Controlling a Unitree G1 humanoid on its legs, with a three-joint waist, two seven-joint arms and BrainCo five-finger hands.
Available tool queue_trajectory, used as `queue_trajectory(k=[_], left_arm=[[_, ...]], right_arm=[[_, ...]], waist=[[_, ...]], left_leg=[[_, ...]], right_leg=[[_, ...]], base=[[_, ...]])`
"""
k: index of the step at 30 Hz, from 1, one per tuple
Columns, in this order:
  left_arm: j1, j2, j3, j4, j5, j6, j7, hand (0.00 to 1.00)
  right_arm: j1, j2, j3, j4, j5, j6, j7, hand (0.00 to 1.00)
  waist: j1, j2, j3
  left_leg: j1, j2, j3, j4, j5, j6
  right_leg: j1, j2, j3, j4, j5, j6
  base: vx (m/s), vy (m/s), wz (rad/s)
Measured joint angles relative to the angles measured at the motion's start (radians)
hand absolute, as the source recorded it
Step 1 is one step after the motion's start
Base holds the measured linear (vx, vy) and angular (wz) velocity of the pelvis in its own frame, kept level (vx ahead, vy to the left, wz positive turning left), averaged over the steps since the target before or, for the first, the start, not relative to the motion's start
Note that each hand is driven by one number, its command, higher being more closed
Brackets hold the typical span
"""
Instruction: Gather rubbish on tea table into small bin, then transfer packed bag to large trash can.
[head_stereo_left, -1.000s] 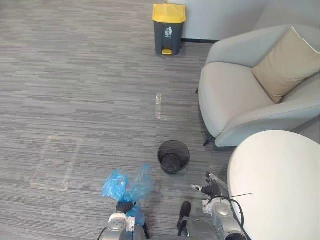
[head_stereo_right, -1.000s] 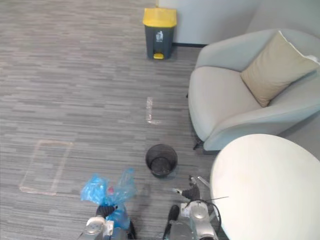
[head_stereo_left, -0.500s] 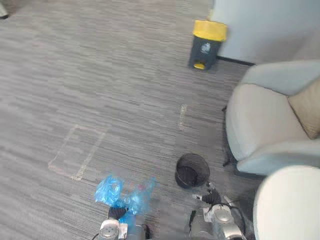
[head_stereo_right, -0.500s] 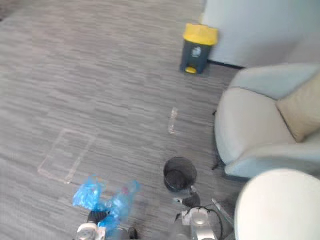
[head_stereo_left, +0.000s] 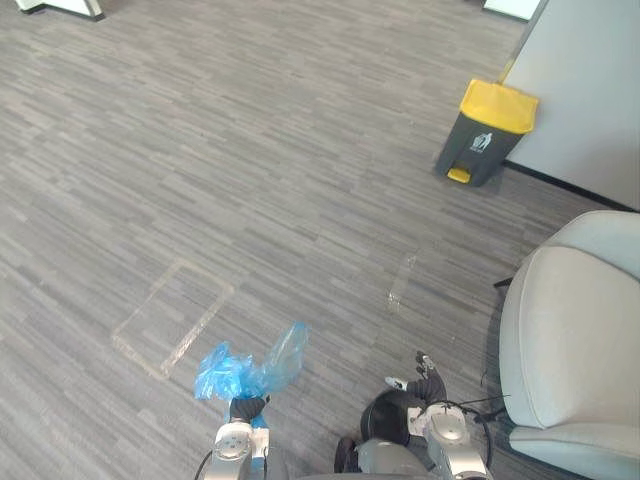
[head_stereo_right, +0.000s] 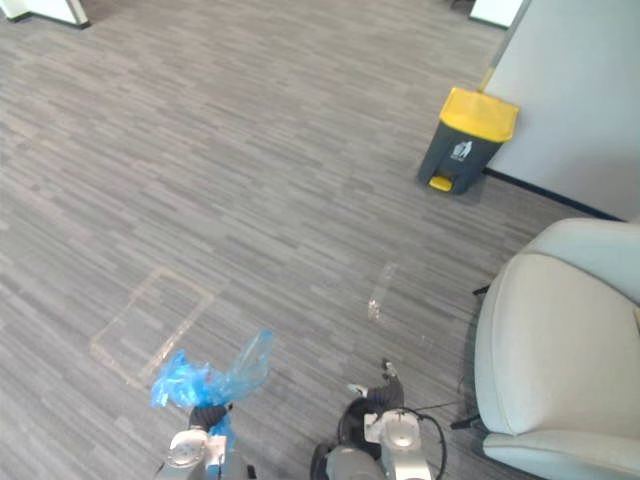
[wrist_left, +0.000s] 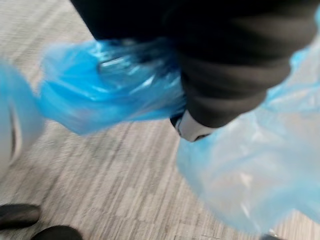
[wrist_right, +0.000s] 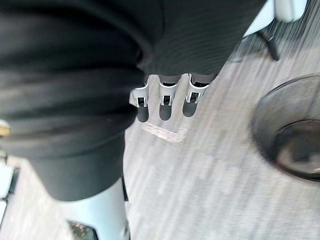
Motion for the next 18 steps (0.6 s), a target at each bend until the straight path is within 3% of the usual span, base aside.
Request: queue_trajectory(k=[1,3,4,6,9,10,12,14,16,18], left_arm=[[-0.002,0.000,0.000,0.002,0.000,0.000,0.000,1.00],[-0.006,-0.003,-0.007,0.006,0.000,0.000,0.000,1.00],[-0.005,-0.009,-0.016,0.025,0.000,-0.002,-0.001,1.00],[-0.031,0.013,-0.022,0.043,0.001,0.000,-0.004,1.00],[-0.020,0.018,-0.049,0.042,0.002,0.000,-0.004,1.00],[-0.002,0.030,-0.074,0.042,0.001,0.001,-0.003,1.00],[0.004,0.048,-0.090,0.042,0.001,0.004,0.000,1.00],[0.002,0.063,-0.089,0.043,0.001,0.004,0.004,1.00],[-0.005,0.065,-0.080,0.053,0.001,0.004,0.004,1.00],[-0.026,0.066,-0.077,0.087,0.001,0.005,0.004,1.00]], right_arm=[[-0.008,0.001,-0.002,0.005,0.000,0.002,-0.002,0.00],[-0.010,0.004,-0.024,0.031,0.000,0.001,-0.011,0.00],[-0.004,-0.001,-0.039,0.053,0.000,0.001,-0.017,0.00],[0.013,0.024,-0.042,0.075,0.002,0.009,-0.022,0.00],[0.034,0.043,-0.038,0.076,-0.004,0.012,-0.015,0.00],[0.041,0.048,-0.033,0.081,-0.004,0.012,-0.014,0.00],[0.050,0.050,-0.032,0.094,-0.004,0.014,-0.014,0.00],[0.053,0.051,-0.033,0.115,-0.004,0.018,-0.014,0.00],[0.051,0.046,-0.036,0.117,-0.004,0.022,-0.014,0.00],[0.029,0.024,-0.037,0.149,-0.004,0.021,-0.014,0.00]], waist=[[0.002,0.001,0.003],[0.003,0.010,0.004],[0.011,0.029,0.009],[0.016,-0.008,-0.003],[0.019,-0.005,0.005],[0.019,-0.002,0.006],[0.008,-0.003,0.005],[-0.014,-0.007,0.003],[-0.027,-0.008,0.004],[-0.035,-0.006,0.005]], left_leg=[[-0.028,0.001,-0.009,-0.042,0.000,-0.002],[-0.057,-0.005,-0.056,-0.241,0.089,-0.020],[-0.051,-0.001,-0.091,-0.334,0.213,-0.049],[-0.034,-0.055,-0.060,-0.319,0.154,-0.029],[0.051,-0.070,0.024,-0.323,0.083,0.003],[0.104,-0.078,0.061,-0.339,0.054,0.018],[0.163,-0.093,0.092,-0.377,0.036,0.024],[0.212,-0.098,0.094,-0.424,0.027,0.022],[0.270,-0.099,0.096,-0.486,0.024,0.017],[0.351,-0.095,0.105,-0.564,0.025,0.005]], right_leg=[[0.007,-0.010,0.010,-0.001,0.000,0.000],[0.026,-0.029,0.036,0.002,-0.005,0.049],[0.039,-0.027,0.065,0.003,-0.032,0.115],[0.034,-0.088,0.111,0.027,-0.048,0.144],[-0.048,-0.130,0.152,0.252,-0.017,0.197],[-0.118,-0.149,0.162,0.399,0.035,0.217],[-0.198,-0.171,0.144,0.542,0.049,0.202],[-0.259,-0.161,0.083,0.597,0.001,0.173],[-0.323,-0.130,-0.005,0.547,-0.045,0.150],[-0.367,-0.092,-0.113,0.324,-0.018,0.108]], base=[[0.30,0.312,-0.60],[0.26,0.344,-0.52],[0.17,0.280,-0.51],[0.21,0.292,-0.47],[0.23,0.324,-0.69],[0.21,0.205,-0.79],[0.24,0.132,-0.54],[0.29,0.027,-0.12],[0.40,-0.030,-0.01],[0.46,-0.084,0.11]])
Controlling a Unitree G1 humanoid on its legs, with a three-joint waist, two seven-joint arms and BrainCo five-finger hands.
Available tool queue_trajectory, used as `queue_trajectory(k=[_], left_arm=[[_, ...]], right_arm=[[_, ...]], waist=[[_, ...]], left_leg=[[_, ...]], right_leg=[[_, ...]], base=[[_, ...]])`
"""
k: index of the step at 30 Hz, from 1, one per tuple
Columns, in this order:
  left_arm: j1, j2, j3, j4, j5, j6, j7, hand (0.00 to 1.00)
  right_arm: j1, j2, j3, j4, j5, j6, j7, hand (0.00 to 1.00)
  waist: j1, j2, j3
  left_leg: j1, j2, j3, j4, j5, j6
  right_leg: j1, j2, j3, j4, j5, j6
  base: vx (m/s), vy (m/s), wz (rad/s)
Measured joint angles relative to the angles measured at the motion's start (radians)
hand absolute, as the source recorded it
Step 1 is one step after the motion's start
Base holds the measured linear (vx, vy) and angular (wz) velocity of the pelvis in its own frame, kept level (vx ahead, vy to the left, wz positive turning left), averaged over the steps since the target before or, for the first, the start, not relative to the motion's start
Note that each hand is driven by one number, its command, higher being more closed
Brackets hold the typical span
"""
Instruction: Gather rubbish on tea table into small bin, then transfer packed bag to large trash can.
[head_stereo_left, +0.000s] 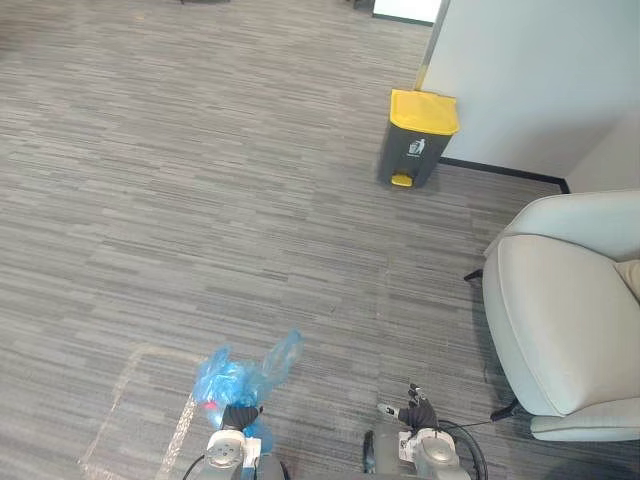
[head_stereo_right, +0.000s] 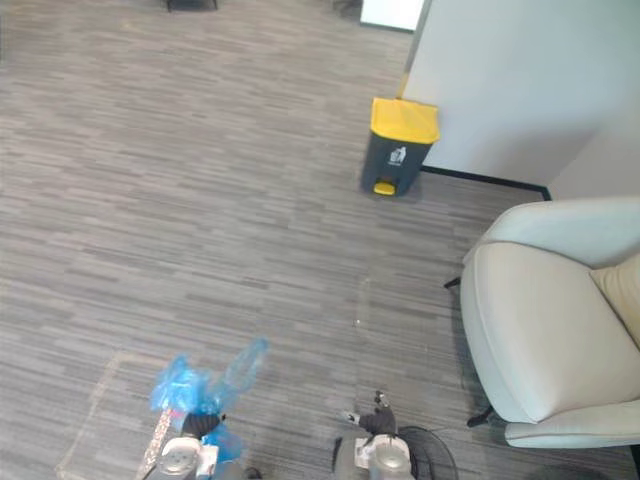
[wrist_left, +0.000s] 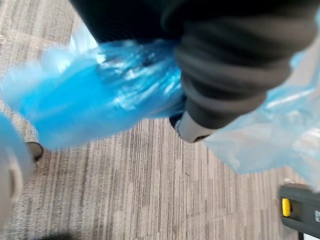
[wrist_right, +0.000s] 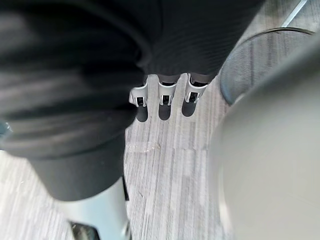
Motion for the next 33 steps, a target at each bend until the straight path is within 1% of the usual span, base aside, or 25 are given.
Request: queue_trajectory(k=[1,2,3,6,7,8,9,10,11,13,15,16,17,18,20,22,23,25,26,27,28,29,30,31,33], left_arm=[[0.000,0.006,-0.001,0.004,0.000,0.000,0.000,1.00],[-0.001,0.009,0.000,0.015,0.000,-0.001,0.000,1.00],[-0.015,-0.005,0.001,0.038,0.000,0.001,-0.004,1.00],[-0.030,-0.030,0.028,0.040,0.001,0.001,-0.002,1.00],[-0.033,-0.042,0.040,0.034,0.001,0.001,-0.003,1.00],[-0.022,-0.062,0.059,-0.002,0.001,-0.002,-0.005,1.00],[-0.010,-0.072,0.068,-0.014,0.001,-0.005,-0.006,1.00],[-0.002,-0.088,0.078,-0.039,-0.001,-0.006,-0.009,1.00],[0.003,-0.097,0.078,-0.049,-0.002,-0.004,-0.019,1.00],[0.009,-0.102,0.078,-0.062,-0.002,-0.004,-0.022,1.00],[0.025,-0.103,0.080,-0.094,-0.002,-0.005,-0.022,1.00],[0.023,-0.108,0.091,-0.094,-0.003,-0.005,-0.023,1.00],[0.022,-0.121,0.101,-0.097,-0.003,-0.006,-0.022,1.00],[0.017,-0.121,0.107,-0.084,-0.004,-0.005,-0.022,1.00],[0.011,-0.099,0.108,-0.088,-0.021,-0.005,-0.019,1.00],[0.006,-0.097,0.106,-0.086,-0.021,-0.005,-0.020,1.00],[0.007,-0.097,0.105,-0.085,-0.021,-0.004,-0.020,1.00],[0.035,-0.091,0.082,-0.086,-0.022,-0.003,-0.018,1.00],[0.047,-0.070,0.051,-0.086,-0.023,-0.002,-0.018,1.00],[0.047,-0.049,0.027,-0.084,-0.023,0.000,-0.017,1.00],[0.046,-0.042,0.024,-0.084,-0.023,0.000,-0.017,1.00],[0.042,-0.029,0.025,-0.078,-0.023,-0.001,-0.017,1.00],[0.039,-0.025,0.025,-0.072,-0.023,0.000,-0.017,1.00],[0.021,-0.017,0.025,-0.047,-0.023,0.000,-0.017,1.00],[0.001,-0.011,0.025,-0.018,-0.023,0.000,-0.018,1.00]], right_arm=[[-0.013,-0.010,0.001,0.025,0.000,0.003,0.000,0.00],[-0.012,-0.026,0.005,0.048,0.000,0.002,0.000,0.00],[-0.035,-0.048,0.002,0.069,-0.001,0.006,0.005,0.00],[-0.051,-0.056,-0.028,0.067,0.000,0.010,0.004,0.00],[-0.027,-0.058,-0.037,0.050,0.001,0.016,0.005,0.00],[-0.004,-0.043,-0.017,0.020,0.001,0.016,0.004,0.00],[-0.003,-0.042,-0.006,0.009,0.001,0.015,0.004,0.00],[-0.010,-0.030,0.003,0.000,0.003,0.009,0.004,0.00],[-0.024,-0.024,0.003,0.002,0.006,0.010,0.004,0.00],[-0.029,-0.003,0.004,0.001,0.009,0.011,0.004,0.00],[-0.028,0.010,0.000,-0.001,0.010,0.011,0.000,0.00],[-0.018,0.011,-0.005,-0.001,0.010,0.015,-0.003,0.00],[-0.006,0.001,-0.008,-0.003,0.010,0.018,-0.006,0.00],[-0.009,0.005,-0.012,0.006,0.010,0.029,-0.008,0.00],[-0.003,0.029,-0.003,0.004,0.008,0.030,-0.009,0.00],[-0.010,0.025,-0.009,0.004,0.008,0.029,-0.010,0.00],[-0.021,0.023,-0.015,0.003,0.005,0.026,-0.010,0.00],[-0.023,0.022,-0.021,0.004,0.000,0.023,-0.009,0.00],[-0.020,0.020,-0.021,0.004,-0.001,0.022,-0.009,0.00],[-0.002,0.018,-0.022,0.007,-0.001,0.025,-0.009,0.00],[0.002,0.017,-0.022,0.007,-0.001,0.027,-0.009,0.00],[-0.001,0.016,-0.021,0.007,-0.001,0.028,-0.009,0.00],[-0.007,0.014,-0.020,0.007,-0.001,0.029,-0.008,0.00],[-0.024,0.003,-0.018,0.016,-0.002,0.028,-0.008,0.00],[-0.044,-0.014,-0.016,0.044,-0.001,0.022,-0.008,0.00]], waist=[[0.000,-0.004,-0.002],[-0.004,-0.007,-0.002],[0.008,0.044,-0.001],[-0.006,0.057,0.006],[-0.018,0.063,0.013],[-0.013,0.067,0.018],[-0.005,0.066,0.018],[0.012,0.063,0.019],[0.028,0.060,0.023],[0.043,0.061,0.022],[0.061,0.048,0.026],[0.065,0.054,0.028],[0.065,0.078,0.017],[0.073,0.055,0.023],[0.071,0.009,-0.001],[0.075,-0.004,-0.008],[0.080,0.001,-0.005],[0.083,0.010,-0.003],[0.073,0.011,-0.003],[0.058,0.017,0.000],[0.051,0.018,0.001],[0.037,0.026,0.007],[0.032,0.026,0.007],[0.021,0.029,0.009],[0.017,0.036,0.014]], left_leg=[[0.037,-0.008,0.004,-0.028,0.004,-0.024],[0.070,-0.019,-0.014,-0.053,-0.002,-0.044],[0.077,0.018,-0.039,-0.047,0.009,-0.060],[0.077,0.018,-0.094,0.024,0.074,-0.078],[0.054,0.042,-0.121,0.192,0.114,-0.082],[-0.047,0.096,-0.132,0.488,0.229,-0.091],[-0.087,0.115,-0.129,0.582,0.229,-0.090],[-0.182,0.156,-0.106,0.769,0.174,-0.055],[-0.260,0.188,-0.084,0.823,0.134,-0.032],[-0.336,0.197,-0.083,0.792,0.094,-0.013],[-0.391,0.185,-0.086,0.640,0.067,-0.004],[-0.402,0.164,-0.094,0.462,0.079,-0.008],[-0.397,0.150,-0.124,0.242,0.160,-0.026],[-0.367,0.128,-0.099,0.236,0.197,-0.038],[-0.356,0.069,-0.070,0.205,0.182,-0.026],[-0.356,0.053,-0.063,0.239,0.145,-0.008],[-0.324,0.047,-0.029,0.234,0.112,0.002],[-0.239,0.030,0.019,0.183,0.063,-0.001],[-0.172,0.007,0.043,0.132,0.056,0.002],[-0.116,-0.006,0.048,0.096,0.049,0.007],[-0.094,-0.006,0.047,0.086,0.046,0.011],[-0.050,-0.004,0.050,0.062,0.048,0.003],[-0.038,0.001,0.056,0.055,0.047,0.002],[0.003,0.017,0.066,0.027,0.047,0.002],[0.045,0.041,0.068,0.005,0.049,-0.001]], right_leg=[[-0.002,0.015,-0.036,-0.133,0.067,-0.011],[0.019,0.031,-0.052,-0.204,0.175,-0.127],[0.036,0.062,-0.067,-0.197,0.170,-0.136],[0.074,0.045,-0.085,-0.165,0.094,-0.130],[0.160,0.048,-0.119,-0.188,0.073,-0.120],[0.271,0.066,-0.122,-0.258,0.072,-0.121],[0.301,0.074,-0.115,-0.282,0.069,-0.124],[0.363,0.086,-0.077,-0.337,0.045,-0.117],[0.395,0.098,-0.043,-0.363,0.041,-0.110],[0.434,0.097,0.007,-0.391,0.034,-0.096],[0.455,0.079,0.064,-0.392,0.017,-0.062],[0.481,0.060,0.088,-0.386,-0.003,-0.026],[0.482,0.056,0.109,-0.368,-0.037,0.022],[0.486,0.036,0.153,-0.355,-0.054,0.047],[0.482,0.008,0.177,-0.410,-0.030,0.047],[0.484,-0.008,0.187,-0.406,-0.028,0.051],[0.473,-0.024,0.224,-0.352,-0.027,0.056],[0.391,-0.048,0.255,-0.138,-0.009,0.107],[0.302,-0.081,0.252,0.064,0.045,0.171],[0.233,-0.106,0.220,0.213,0.058,0.151],[0.210,-0.113,0.192,0.256,0.049,0.124],[0.147,-0.114,0.128,0.304,0.007,0.074],[0.130,-0.113,0.105,0.306,-0.008,0.060],[0.077,-0.099,0.023,0.268,-0.039,0.017],[0.020,-0.062,-0.075,0.119,-0.038,-0.014]], base=[[0.54,-0.089,0.14],[0.58,-0.045,-0.13],[0.57,-0.036,-0.15],[0.48,-0.102,0.16],[0.50,-0.133,0.36],[0.48,-0.103,0.20],[0.52,-0.002,-0.34],[0.46,0.071,-0.72],[0.37,0.068,-0.81],[0.32,0.163,-0.83],[0.37,0.261,-0.86],[0.36,0.337,-0.59],[0.43,0.434,-0.63],[0.35,0.359,-0.42],[0.32,0.232,-0.15],[0.31,0.195,-0.19],[0.32,0.228,-0.67],[0.25,0.176,-0.73],[0.30,0.129,-0.34],[0.39,0.108,-0.17],[0.35,0.049,-0.04],[0.38,0.003,-0.03],[0.40,-0.054,-0.04],[0.50,-0.105,-0.01],[0.41,-0.125,0.03]])
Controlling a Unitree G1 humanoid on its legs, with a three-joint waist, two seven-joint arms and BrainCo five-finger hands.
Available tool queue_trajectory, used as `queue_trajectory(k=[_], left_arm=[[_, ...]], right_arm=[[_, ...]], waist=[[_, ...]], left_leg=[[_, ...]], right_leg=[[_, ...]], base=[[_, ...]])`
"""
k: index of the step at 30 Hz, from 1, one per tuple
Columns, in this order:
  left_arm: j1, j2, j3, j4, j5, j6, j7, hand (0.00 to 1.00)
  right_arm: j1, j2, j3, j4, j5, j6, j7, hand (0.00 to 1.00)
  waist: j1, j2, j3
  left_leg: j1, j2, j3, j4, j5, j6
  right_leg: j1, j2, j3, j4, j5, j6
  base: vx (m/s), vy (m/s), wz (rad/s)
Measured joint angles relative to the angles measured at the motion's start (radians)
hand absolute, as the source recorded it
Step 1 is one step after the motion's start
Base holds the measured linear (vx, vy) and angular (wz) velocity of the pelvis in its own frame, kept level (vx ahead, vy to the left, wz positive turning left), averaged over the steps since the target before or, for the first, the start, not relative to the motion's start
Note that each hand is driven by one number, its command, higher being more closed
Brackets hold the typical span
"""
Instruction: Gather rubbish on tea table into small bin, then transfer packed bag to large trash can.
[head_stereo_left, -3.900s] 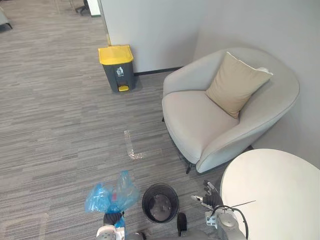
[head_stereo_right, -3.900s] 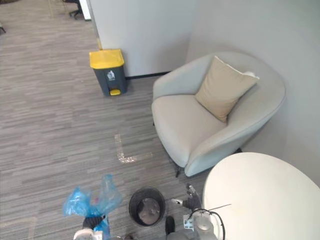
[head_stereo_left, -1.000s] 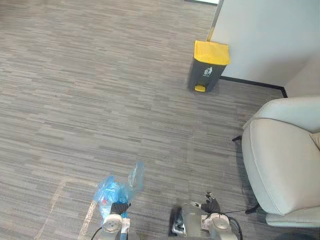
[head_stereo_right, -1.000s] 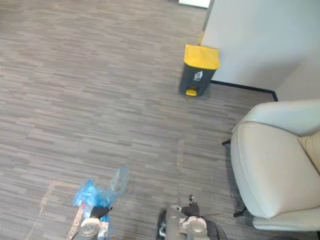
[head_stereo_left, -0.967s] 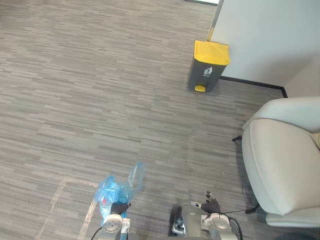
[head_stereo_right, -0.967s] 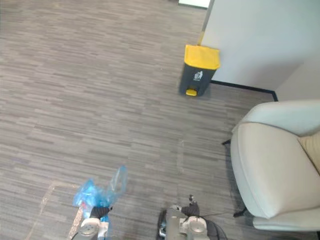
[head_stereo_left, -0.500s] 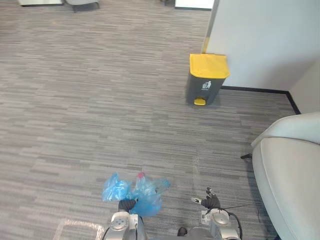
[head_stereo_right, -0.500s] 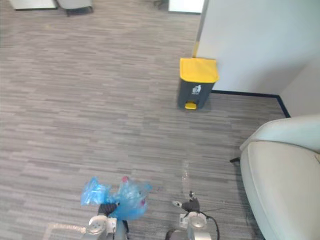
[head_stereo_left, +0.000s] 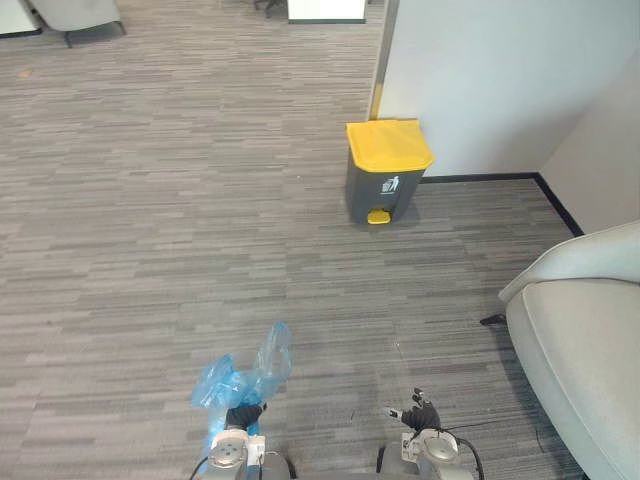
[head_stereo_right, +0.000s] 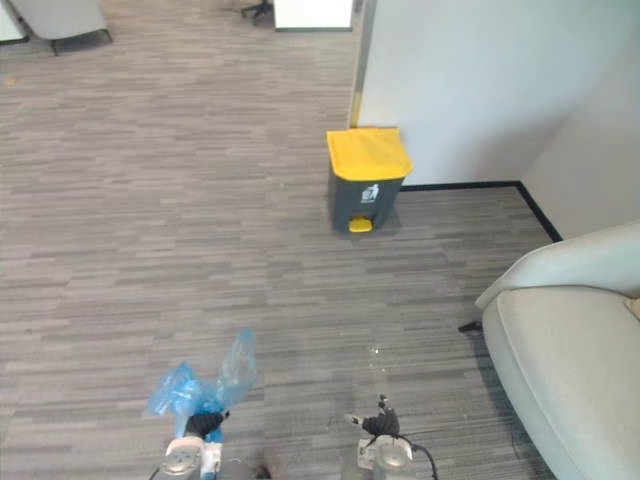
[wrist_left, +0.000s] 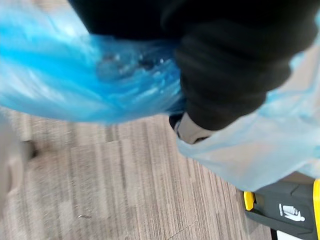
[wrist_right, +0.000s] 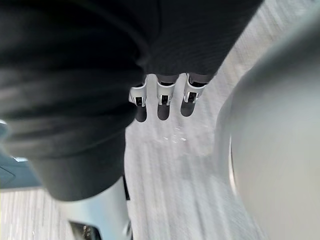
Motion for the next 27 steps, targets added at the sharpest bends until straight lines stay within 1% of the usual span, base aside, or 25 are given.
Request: queue_trajectory(k=[1,2,3,4,5,6,7,8,9,10,11,13,14,15,16,17,18,19,20,21,22,23,24,25,27], left_arm=[[-0.007,0.009,0.000,0.014,0.000,0.000,-0.002,1.00],[-0.014,0.020,0.004,0.034,0.001,0.000,-0.002,1.00],[-0.026,0.007,0.007,0.052,0.001,0.004,0.000,1.00],[-0.030,0.007,0.010,0.062,0.001,0.003,-0.004,1.00],[-0.048,0.006,0.008,0.067,0.002,0.002,-0.004,1.00],[-0.053,0.005,0.008,0.070,0.002,0.001,-0.004,1.00],[-0.061,0.001,0.009,0.081,0.003,0.001,-0.007,1.00],[-0.058,-0.017,0.013,0.078,0.003,-0.005,-0.010,1.00],[-0.057,-0.019,0.017,0.078,0.003,-0.005,-0.011,1.00],[-0.051,-0.047,0.047,0.068,0.004,-0.005,-0.021,1.00],[-0.025,-0.072,0.063,0.033,0.004,-0.006,-0.025,1.00],[0.000,-0.084,0.078,0.007,0.003,-0.005,-0.027,1.00],[0.002,-0.083,0.081,-0.003,0.003,-0.005,-0.028,1.00],[0.011,-0.083,0.096,-0.031,0.000,-0.008,-0.025,1.00],[0.011,-0.087,0.106,-0.032,0.001,-0.009,-0.025,1.00],[0.010,-0.090,0.111,-0.032,0.000,-0.009,-0.024,1.00],[0.009,-0.097,0.121,-0.032,0.000,-0.009,-0.022,1.00],[0.008,-0.106,0.121,-0.030,0.000,-0.009,-0.022,1.00],[0.008,-0.110,0.121,-0.028,0.000,-0.009,-0.022,1.00],[0.002,-0.112,0.121,-0.018,-0.001,-0.009,-0.022,1.00],[-0.004,-0.102,0.119,-0.017,-0.001,-0.009,-0.021,1.00],[-0.005,-0.083,0.120,-0.017,0.000,-0.010,-0.021,1.00],[-0.004,-0.080,0.120,-0.015,0.000,-0.009,-0.021,1.00],[-0.002,-0.074,0.118,-0.003,-0.001,-0.008,-0.022,1.00],[0.005,-0.070,0.118,0.000,0.000,-0.007,-0.021,1.00]], right_arm=[[-0.008,-0.014,0.018,0.005,-0.001,-0.001,0.000,0.00],[0.007,-0.025,0.018,0.019,-0.001,-0.003,0.000,0.00],[-0.006,-0.040,0.018,0.037,-0.001,-0.003,0.000,0.00],[-0.035,-0.055,0.012,0.059,-0.002,-0.002,-0.001,0.00],[-0.055,-0.061,-0.016,0.073,-0.003,-0.002,0.000,0.00],[-0.055,-0.059,-0.023,0.078,-0.004,-0.002,0.000,0.00],[-0.032,-0.058,-0.033,0.080,-0.009,0.000,0.000,0.00],[-0.004,-0.049,-0.034,0.068,-0.006,-0.003,0.005,0.00],[-0.001,-0.050,-0.030,0.066,-0.007,-0.002,0.006,0.00],[0.006,-0.050,-0.015,0.045,-0.009,0.001,0.008,0.00],[0.023,-0.041,0.001,0.027,-0.009,-0.001,0.008,0.00],[0.014,-0.021,0.012,0.010,-0.008,0.002,0.007,0.00],[0.015,-0.018,0.013,0.005,-0.008,0.002,0.007,0.00],[0.020,-0.009,0.012,-0.001,-0.008,0.002,0.007,0.00],[0.021,0.004,0.012,-0.001,-0.008,0.003,0.007,0.00],[0.022,0.008,0.009,-0.001,-0.008,0.003,0.006,0.00],[0.023,0.013,-0.001,-0.001,-0.008,0.006,0.004,0.00],[0.025,0.013,-0.017,0.000,-0.008,0.007,0.003,0.00],[0.028,0.009,-0.020,0.000,-0.008,0.007,0.002,0.00],[0.025,-0.002,-0.024,0.015,-0.008,0.010,-0.001,0.00],[0.024,0.008,-0.021,0.022,-0.009,0.012,0.000,0.00],[0.035,0.024,-0.024,0.022,-0.010,0.012,0.000,0.00],[0.035,0.025,-0.024,0.022,-0.010,0.012,0.000,0.00],[0.029,0.023,-0.024,0.023,-0.024,0.012,0.000,0.00],[0.023,0.023,-0.023,0.024,-0.039,0.011,0.002,0.00]], waist=[[-0.007,-0.010,0.003],[-0.017,-0.035,0.009],[-0.012,-0.004,0.017],[-0.002,0.008,0.019],[-0.014,0.012,0.034],[-0.016,0.012,0.035],[-0.022,0.012,0.034],[-0.025,0.011,0.034],[-0.024,0.012,0.035],[-0.021,0.022,0.039],[-0.010,0.034,0.040],[0.014,0.029,0.044],[0.014,0.027,0.043],[0.024,0.013,0.038],[0.041,0.010,0.038],[0.044,0.010,0.038],[0.046,0.010,0.038],[0.046,0.016,0.035],[0.046,0.023,0.031],[0.057,0.024,0.022],[0.059,0.001,0.017],[0.058,-0.034,0.003],[0.060,-0.039,0.002],[0.068,-0.042,0.001],[0.069,-0.039,0.000]], left_leg=[[0.032,0.004,-0.009,-0.010,0.000,-0.005],[0.078,-0.012,-0.045,-0.018,-0.010,-0.036],[0.087,0.010,-0.061,-0.019,-0.012,-0.043],[0.068,0.000,-0.113,-0.035,-0.011,-0.044],[0.066,-0.026,-0.149,-0.089,0.046,-0.033],[0.066,-0.027,-0.145,-0.092,0.057,-0.037],[0.080,-0.012,-0.154,-0.035,0.075,-0.062],[0.054,0.014,-0.173,0.115,0.075,-0.063],[0.027,0.025,-0.181,0.188,0.080,-0.072],[-0.087,0.085,-0.208,0.487,0.161,-0.128],[-0.184,0.139,-0.212,0.707,0.186,-0.114],[-0.290,0.164,-0.206,0.837,0.113,-0.081],[-0.303,0.163,-0.204,0.838,0.106,-0.081],[-0.365,0.147,-0.183,0.740,0.055,-0.053],[-0.384,0.130,-0.186,0.638,0.042,-0.043],[-0.387,0.120,-0.190,0.581,0.040,-0.038],[-0.389,0.084,-0.201,0.397,0.044,-0.036],[-0.384,0.046,-0.215,0.219,0.083,-0.031],[-0.382,0.038,-0.219,0.157,0.111,-0.034],[-0.363,0.023,-0.222,0.102,0.220,-0.029],[-0.344,-0.003,-0.207,0.083,0.219,-0.019],[-0.339,-0.033,-0.186,0.090,0.187,-0.003],[-0.338,-0.039,-0.183,0.097,0.176,0.001],[-0.302,-0.052,-0.146,0.102,0.121,0.012],[-0.251,-0.060,-0.120,0.084,0.092,0.015]], right_leg=[[-0.010,0.035,-0.043,-0.201,0.081,-0.010],[0.040,0.063,-0.051,-0.382,0.268,-0.128],[0.054,0.085,-0.066,-0.391,0.275,-0.121],[0.059,0.106,-0.051,-0.407,0.263,-0.134],[0.064,0.107,-0.050,-0.388,0.231,-0.135],[0.069,0.107,-0.050,-0.377,0.217,-0.135],[0.102,0.110,-0.057,-0.350,0.164,-0.121],[0.159,0.120,-0.062,-0.374,0.137,-0.110],[0.180,0.127,-0.061,-0.384,0.131,-0.111],[0.249,0.158,-0.049,-0.432,0.124,-0.113],[0.299,0.192,-0.029,-0.462,0.108,-0.134],[0.350,0.206,0.018,-0.477,0.090,-0.136],[0.356,0.205,0.023,-0.480,0.088,-0.135],[0.392,0.201,0.084,-0.513,0.086,-0.127],[0.405,0.196,0.112,-0.524,0.085,-0.115],[0.416,0.192,0.124,-0.528,0.086,-0.107],[0.433,0.174,0.154,-0.533,0.076,-0.080],[0.447,0.158,0.174,-0.531,0.061,-0.043],[0.446,0.158,0.179,-0.530,0.055,-0.030],[0.452,0.150,0.209,-0.524,0.035,0.003],[0.464,0.127,0.224,-0.541,0.040,0.014],[0.481,0.091,0.227,-0.565,0.035,0.031],[0.482,0.084,0.228,-0.563,0.032,0.036],[0.471,0.057,0.250,-0.482,0.024,0.050],[0.416,0.041,0.275,-0.328,0.022,0.076]], base=[[0.54,-0.170,0.22],[0.65,-0.200,0.11],[0.50,-0.110,-0.19],[0.37,-0.091,-0.38],[0.31,-0.078,-0.28],[0.34,-0.137,0.06],[0.35,-0.140,0.13],[0.31,-0.123,0.13],[0.29,-0.080,-0.03],[0.28,-0.011,-0.35],[0.33,0.000,-0.51],[0.25,0.051,-0.66],[0.31,0.075,-0.95],[0.25,0.084,-0.94],[0.26,0.115,-1.04],[0.28,0.161,-0.75],[0.38,0.243,-0.59],[0.40,0.265,-0.48],[0.38,0.292,-0.45],[0.30,0.222,-0.26],[0.46,0.289,-0.27],[0.39,0.206,-0.06],[0.54,0.270,-0.29],[0.36,0.179,-0.47],[0.29,0.160,-0.56]])
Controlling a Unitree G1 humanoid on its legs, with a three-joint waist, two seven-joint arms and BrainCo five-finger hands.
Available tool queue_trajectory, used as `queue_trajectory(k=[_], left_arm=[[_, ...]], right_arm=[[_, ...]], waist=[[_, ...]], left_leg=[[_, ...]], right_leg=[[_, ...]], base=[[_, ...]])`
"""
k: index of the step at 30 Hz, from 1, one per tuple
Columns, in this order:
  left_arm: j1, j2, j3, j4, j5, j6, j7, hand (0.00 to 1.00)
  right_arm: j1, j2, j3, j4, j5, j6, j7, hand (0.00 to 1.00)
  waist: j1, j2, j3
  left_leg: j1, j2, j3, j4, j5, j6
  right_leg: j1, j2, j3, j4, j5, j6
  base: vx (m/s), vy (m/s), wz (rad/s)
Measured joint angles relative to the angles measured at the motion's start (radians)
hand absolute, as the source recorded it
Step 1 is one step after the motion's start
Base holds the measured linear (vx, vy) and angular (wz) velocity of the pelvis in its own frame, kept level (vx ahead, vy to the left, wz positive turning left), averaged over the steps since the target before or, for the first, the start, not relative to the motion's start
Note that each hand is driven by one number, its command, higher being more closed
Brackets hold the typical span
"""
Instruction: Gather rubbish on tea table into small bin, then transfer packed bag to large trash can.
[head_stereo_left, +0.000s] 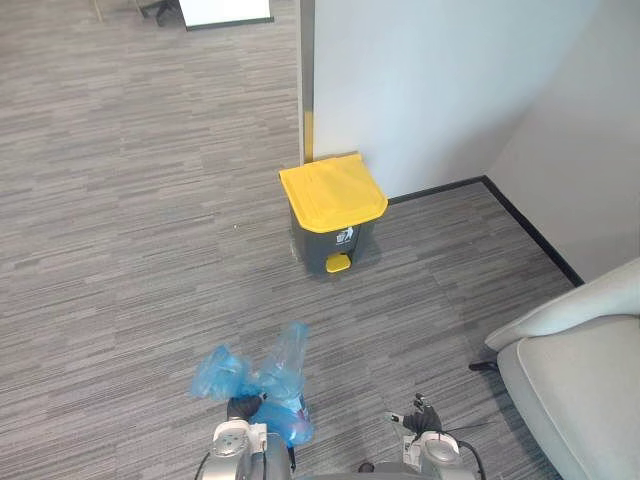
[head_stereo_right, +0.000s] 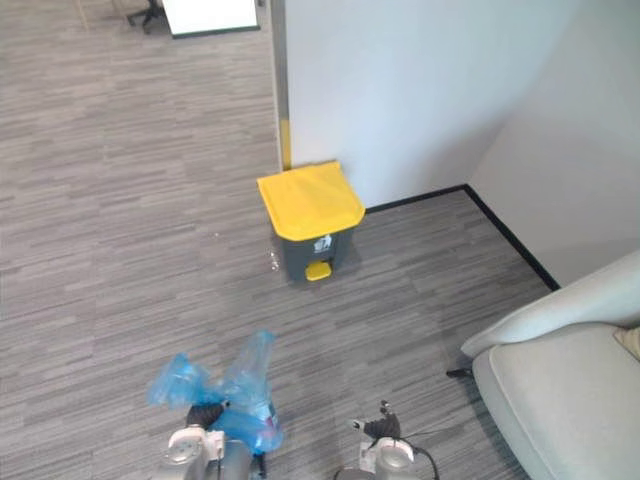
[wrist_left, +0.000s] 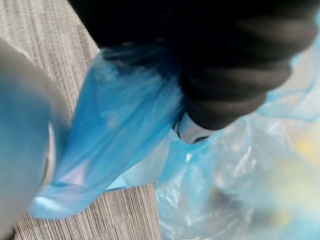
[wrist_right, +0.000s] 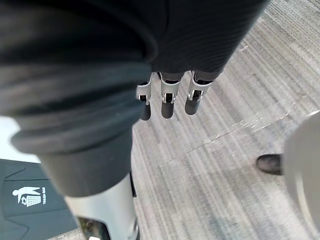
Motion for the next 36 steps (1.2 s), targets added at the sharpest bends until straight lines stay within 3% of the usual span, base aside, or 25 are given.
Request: queue_trajectory(k=[1,2,3,5,8,9,10,11,12,14,15,16,17,19,21,24,25,26,29,31,34,36], left_arm=[[0.015,0.014,-0.033,0.001,0.000,0.003,0.001,1.00],[0.017,0.030,-0.061,0.002,0.000,0.004,0.001,1.00],[0.017,0.034,-0.070,0.002,0.000,0.005,0.001,1.00],[0.016,0.041,-0.075,0.008,0.000,0.007,0.002,1.00],[0.010,0.046,-0.073,0.026,-0.001,0.008,0.003,1.00],[0.006,0.050,-0.068,0.036,-0.001,0.007,0.003,1.00],[0.009,0.058,-0.068,0.043,-0.001,0.006,0.003,1.00],[-0.001,0.052,-0.065,0.068,0.000,0.009,0.004,1.00],[-0.005,0.033,-0.065,0.084,0.001,0.007,0.002,1.00],[-0.004,0.006,-0.064,0.085,0.001,0.004,0.003,1.00],[-0.004,-0.002,-0.063,0.084,0.001,0.005,0.000,1.00],[-0.004,-0.005,-0.063,0.083,0.001,0.005,0.000,1.00],[-0.005,-0.016,-0.053,0.077,0.001,0.005,0.000,1.00],[-0.001,-0.028,-0.038,0.041,0.001,0.004,-0.002,1.00],[-0.001,-0.031,-0.036,0.025,0.001,0.004,-0.004,1.00],[-0.007,-0.033,-0.037,0.020,0.001,0.003,-0.006,1.00],[-0.009,-0.036,-0.039,0.022,0.001,0.003,-0.006,1.00],[-0.009,-0.025,-0.039,0.044,0.001,0.004,-0.006,1.00],[-0.002,0.013,-0.047,0.055,0.000,0.004,-0.005,1.00],[-0.001,0.026,-0.049,0.070,0.001,0.004,-0.005,1.00],[-0.003,0.043,-0.051,0.081,0.001,0.004,-0.004,1.00],[0.004,0.058,-0.077,0.101,0.000,0.005,-0.002,1.00]], right_arm=[[0.000,0.000,0.005,-0.001,0.000,-0.002,0.003,0.00],[0.005,0.002,0.015,0.001,0.000,-0.002,0.005,0.00],[0.008,0.003,0.016,-0.009,0.000,-0.001,0.006,0.00],[0.007,-0.002,0.018,-0.015,-0.001,-0.002,0.006,0.00],[-0.003,-0.009,0.020,-0.012,-0.001,-0.002,0.006,0.00],[-0.008,-0.014,0.021,-0.011,-0.001,-0.003,0.006,0.00],[-0.005,-0.016,0.025,0.000,-0.001,-0.004,0.006,0.00],[-0.007,-0.040,0.029,0.018,-0.001,-0.004,0.009,0.00],[-0.019,-0.079,0.029,0.037,-0.001,-0.004,0.008,0.00],[-0.028,-0.099,0.005,0.056,-0.001,-0.001,0.005,0.00],[-0.020,-0.093,-0.009,0.054,0.003,-0.003,0.003,0.00],[-0.017,-0.092,-0.009,0.054,0.003,-0.001,0.004,0.00],[-0.003,-0.082,-0.008,0.051,0.003,-0.002,0.005,0.00],[0.008,-0.065,0.000,0.048,0.003,-0.002,0.005,0.00],[0.005,-0.052,-0.003,0.043,0.009,-0.002,0.004,0.00],[0.001,-0.042,-0.016,0.043,0.010,-0.001,0.003,0.00],[0.001,-0.056,-0.029,0.053,0.010,-0.001,0.004,0.00],[-0.006,-0.058,-0.031,0.071,0.009,0.002,0.002,0.00],[0.003,-0.042,-0.033,0.077,0.009,0.003,0.004,0.00],[-0.003,-0.041,-0.032,0.096,0.009,0.002,0.004,0.00],[0.005,-0.044,-0.035,0.098,0.007,0.003,0.006,0.00],[-0.002,-0.051,-0.037,0.095,0.007,0.003,0.005,0.00]], waist=[[-0.008,0.010,0.000],[-0.018,0.010,-0.001],[-0.022,0.010,-0.001],[-0.028,0.003,0.001],[-0.038,0.014,0.007],[-0.047,0.014,0.008],[-0.056,-0.003,-0.001],[-0.063,0.007,0.005],[-0.046,0.051,-0.005],[-0.051,0.081,0.000],[-0.062,0.087,0.001],[-0.061,0.088,0.001],[-0.060,0.082,0.004],[-0.054,0.063,0.010],[-0.043,0.055,0.011],[-0.031,0.054,0.008],[-0.031,0.071,-0.001],[-0.025,0.073,-0.007],[-0.022,0.032,-0.027],[-0.021,0.022,-0.032],[-0.027,0.006,-0.021],[-0.030,0.011,-0.021]], left_leg=[[0.042,-0.001,0.018,-0.006,-0.029,0.005],[0.076,-0.004,0.023,-0.006,-0.054,0.009],[0.084,-0.005,0.026,-0.006,-0.058,0.009],[0.163,-0.003,0.018,-0.037,-0.077,0.012],[0.232,0.026,0.013,-0.083,-0.077,0.011],[0.251,0.035,-0.005,-0.088,-0.078,0.009],[0.256,0.021,-0.029,-0.086,-0.085,-0.006],[0.273,0.029,-0.075,-0.081,-0.104,-0.038],[0.269,0.057,-0.117,-0.074,-0.106,-0.042],[0.257,0.080,-0.143,-0.024,-0.090,-0.065],[0.234,0.100,-0.149,0.057,-0.064,-0.099],[0.226,0.107,-0.148,0.089,-0.053,-0.107],[0.186,0.132,-0.143,0.220,-0.004,-0.116],[0.107,0.175,-0.084,0.398,-0.040,-0.089],[0.048,0.185,-0.032,0.424,-0.073,-0.069],[-0.031,0.147,0.007,0.229,-0.069,-0.047],[-0.030,0.131,0.015,0.052,0.056,-0.046],[-0.015,0.115,0.022,0.002,0.078,-0.049],[0.024,0.055,0.037,-0.073,0.087,-0.037],[0.053,0.025,0.046,-0.104,0.083,-0.027],[0.112,-0.029,0.046,-0.134,0.032,-0.006],[0.149,-0.041,0.045,-0.137,0.021,0.001]], right_leg=[[-0.092,-0.020,0.003,0.206,0.033,0.063],[-0.165,-0.040,0.000,0.369,0.060,0.096],[-0.185,-0.047,-0.003,0.408,0.056,0.089],[-0.271,-0.062,-0.088,0.482,-0.011,0.008],[-0.350,-0.020,-0.155,0.362,-0.039,-0.038],[-0.369,0.017,-0.152,0.224,-0.005,-0.045],[-0.356,0.034,-0.125,0.076,0.085,-0.042],[-0.344,0.049,-0.118,0.058,0.147,-0.096],[-0.335,0.078,-0.118,0.065,0.121,-0.104],[-0.310,0.085,-0.150,0.059,0.082,-0.111],[-0.268,0.088,-0.175,0.044,0.071,-0.123],[-0.248,0.090,-0.182,0.034,0.070,-0.125],[-0.174,0.092,-0.206,-0.020,0.068,-0.128],[-0.087,0.090,-0.215,-0.095,0.064,-0.133],[-0.055,0.084,-0.222,-0.127,0.065,-0.132],[-0.032,0.061,-0.223,-0.159,0.072,-0.099],[-0.026,0.065,-0.223,-0.171,0.070,-0.070],[-0.020,0.069,-0.196,-0.187,0.071,-0.043],[0.001,0.034,-0.162,-0.242,0.087,-0.018],[0.001,0.012,-0.146,-0.229,0.074,-0.003],[-0.024,-0.054,-0.127,-0.071,0.013,0.030],[-0.134,-0.082,-0.084,0.191,0.046,0.046]], base=[[0.35,0.165,-0.33],[0.29,0.126,-0.21],[0.33,0.077,0.03],[0.38,-0.015,0.15],[0.44,-0.126,0.15],[0.41,-0.200,0.35],[0.41,-0.208,0.46],[0.42,-0.206,0.28],[0.40,-0.192,0.10],[0.38,-0.185,0.16],[0.28,-0.148,0.39],[0.33,-0.177,0.54],[0.29,-0.132,0.41],[0.30,-0.084,0.38],[0.15,0.010,0.09],[0.14,0.118,0.01],[0.15,0.175,0.01],[0.15,0.158,0.04],[0.15,0.153,-0.01],[0.10,0.122,-0.12],[0.09,0.108,-0.10],[0.13,0.120,-0.06]])
